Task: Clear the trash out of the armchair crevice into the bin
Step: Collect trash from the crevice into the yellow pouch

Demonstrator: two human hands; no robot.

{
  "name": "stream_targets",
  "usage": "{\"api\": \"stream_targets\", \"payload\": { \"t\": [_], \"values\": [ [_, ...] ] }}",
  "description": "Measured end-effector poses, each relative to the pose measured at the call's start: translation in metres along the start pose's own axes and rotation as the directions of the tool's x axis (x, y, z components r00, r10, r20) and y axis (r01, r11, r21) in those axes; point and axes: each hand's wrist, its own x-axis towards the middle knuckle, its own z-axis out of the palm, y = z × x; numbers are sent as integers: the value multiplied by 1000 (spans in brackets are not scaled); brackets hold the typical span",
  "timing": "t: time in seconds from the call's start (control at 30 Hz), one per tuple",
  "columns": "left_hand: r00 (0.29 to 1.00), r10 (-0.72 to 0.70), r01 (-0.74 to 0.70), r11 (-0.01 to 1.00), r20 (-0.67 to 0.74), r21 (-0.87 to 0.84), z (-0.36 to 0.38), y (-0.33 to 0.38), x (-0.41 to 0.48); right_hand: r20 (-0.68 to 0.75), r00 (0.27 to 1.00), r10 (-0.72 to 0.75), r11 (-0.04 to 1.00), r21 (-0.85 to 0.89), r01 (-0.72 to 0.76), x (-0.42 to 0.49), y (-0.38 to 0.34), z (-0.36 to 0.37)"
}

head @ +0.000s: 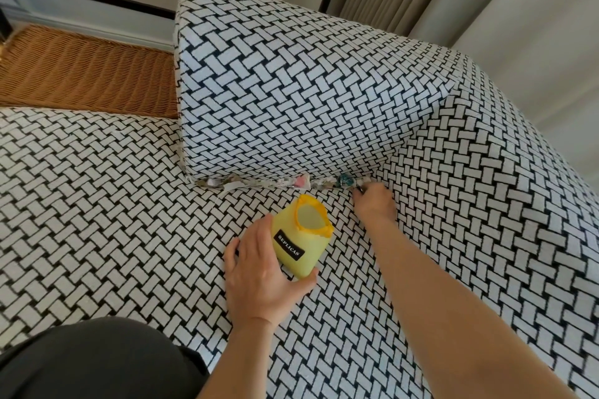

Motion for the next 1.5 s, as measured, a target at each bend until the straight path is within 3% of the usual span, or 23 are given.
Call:
{"api": "stream_targets", "payload": {
  "t": [0.17,0.43,0.73,0.97,1.1,1.33,1.5],
  "values": [
    [1000,-3,3,1000,6,-4,-1,1,0,-67,997,-50,989,-141,40,2,-4,6],
    [1000,1,-1,1000,22,6,0,-1,0,-92,994,-58,978,-203,38,8,-5,10],
    [1000,3,-3,1000,15,7,1,-1,0,-308,945,-115,992,7,123,-5,10,21],
    [1000,5,-5,1000,-8,6,1,0,-1,-129,989,-69,997,-45,64,-1,7,13],
    [1000,8,-8,1000,-5,8,1,0,0,-77,996,-54,997,44,57,2,8,12],
    [1000,3,-3,1000,5,19,1,0,0,-271,946,-178,940,236,244,-24,24,19],
    [1000,-5,4,1000,10,12,1,1,0,-232,960,-158,802,537,262,-65,13,-1]
  ]
}}
